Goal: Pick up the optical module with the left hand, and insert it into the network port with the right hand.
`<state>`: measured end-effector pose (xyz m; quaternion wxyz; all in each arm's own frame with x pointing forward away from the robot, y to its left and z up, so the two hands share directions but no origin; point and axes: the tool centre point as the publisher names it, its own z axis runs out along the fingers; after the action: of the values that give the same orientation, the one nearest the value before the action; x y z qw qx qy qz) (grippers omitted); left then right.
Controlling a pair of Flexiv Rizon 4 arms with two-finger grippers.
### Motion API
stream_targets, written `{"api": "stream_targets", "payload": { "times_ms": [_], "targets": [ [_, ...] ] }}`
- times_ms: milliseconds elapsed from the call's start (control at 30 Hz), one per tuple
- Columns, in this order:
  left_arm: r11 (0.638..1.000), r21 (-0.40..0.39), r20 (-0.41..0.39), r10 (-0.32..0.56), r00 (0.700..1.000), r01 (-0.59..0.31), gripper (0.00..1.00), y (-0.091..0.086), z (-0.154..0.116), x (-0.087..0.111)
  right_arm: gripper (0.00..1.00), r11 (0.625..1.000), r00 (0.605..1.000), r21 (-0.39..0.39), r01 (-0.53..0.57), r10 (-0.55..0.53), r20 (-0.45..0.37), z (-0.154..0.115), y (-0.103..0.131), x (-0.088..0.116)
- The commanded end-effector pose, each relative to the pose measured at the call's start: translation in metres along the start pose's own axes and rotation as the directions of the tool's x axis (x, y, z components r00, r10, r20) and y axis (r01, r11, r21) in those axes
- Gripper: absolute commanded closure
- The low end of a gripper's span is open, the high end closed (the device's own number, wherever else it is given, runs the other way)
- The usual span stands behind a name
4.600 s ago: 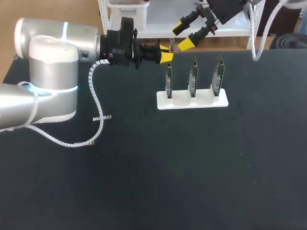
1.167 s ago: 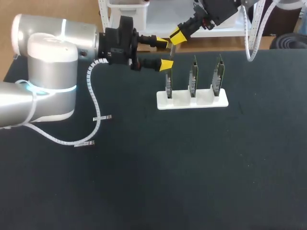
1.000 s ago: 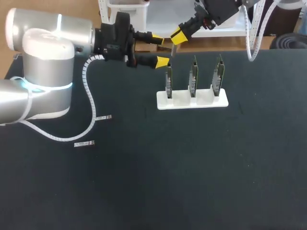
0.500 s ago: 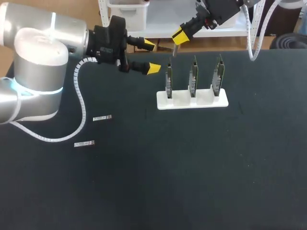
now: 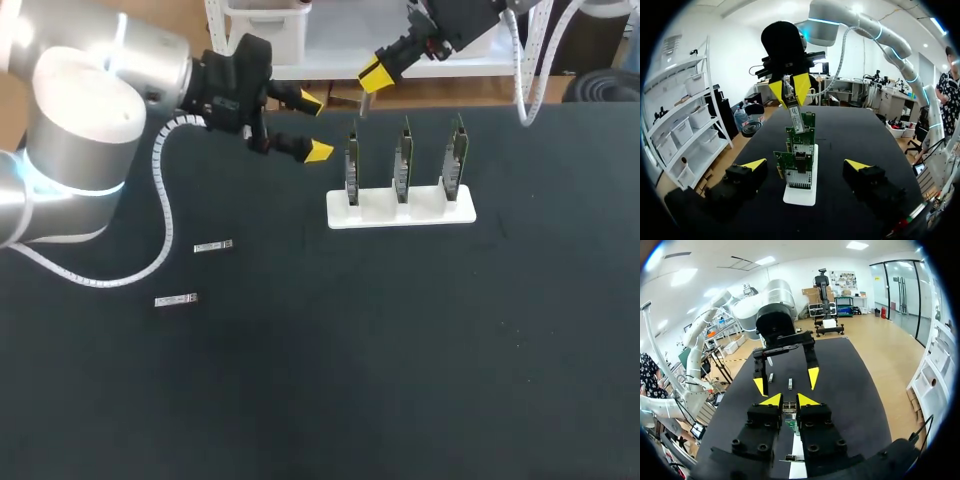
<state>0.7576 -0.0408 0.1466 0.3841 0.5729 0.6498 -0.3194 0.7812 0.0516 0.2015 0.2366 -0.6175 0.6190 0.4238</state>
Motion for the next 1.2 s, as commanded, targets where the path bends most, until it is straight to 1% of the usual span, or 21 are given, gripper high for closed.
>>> {"api": "stream_targets", "payload": {
  "times_ms": [33,567,667,833,1200],
  "targets": [
    [1.0,0.007,-0.012,-0.005,1.0,0.005,0.0,0.0027,0.0031,-0.0011,1.0,1.0,1.0,0.003,-0.002,0.002,-0.001,0.0001,0.001,-0.0003],
    [0.999,0.039,-0.043,0.013,0.999,-0.011,0.0,-0.0002,0.0118,-0.0016,1.0,1.0,1.0,-0.001,-0.007,0.007,-0.005,-0.0001,0.0038,0.0008],
    [0.999,0.038,-0.065,0.024,0.998,-0.021,0.0,-0.0012,0.0125,-0.001,1.0,1.0,1.0,-0.001,-0.007,0.007,-0.007,-0.0002,0.0042,0.0008],
    [0.999,0.034,-0.082,0.01,0.997,-0.007,0.0,-0.0016,0.0121,0.0018,1.0,1.0,1.0,-0.004,-0.007,0.007,-0.009,-0.0002,0.0045,0.0009],
    [1.0,0.027,-0.092,0.004,0.996,-0.001,0.0,-0.0023,0.0107,0.0042,1.0,1.0,1.0,-0.014,-0.004,0.004,-0.011,0.0013,0.0065,0.0011]
  ]
}}
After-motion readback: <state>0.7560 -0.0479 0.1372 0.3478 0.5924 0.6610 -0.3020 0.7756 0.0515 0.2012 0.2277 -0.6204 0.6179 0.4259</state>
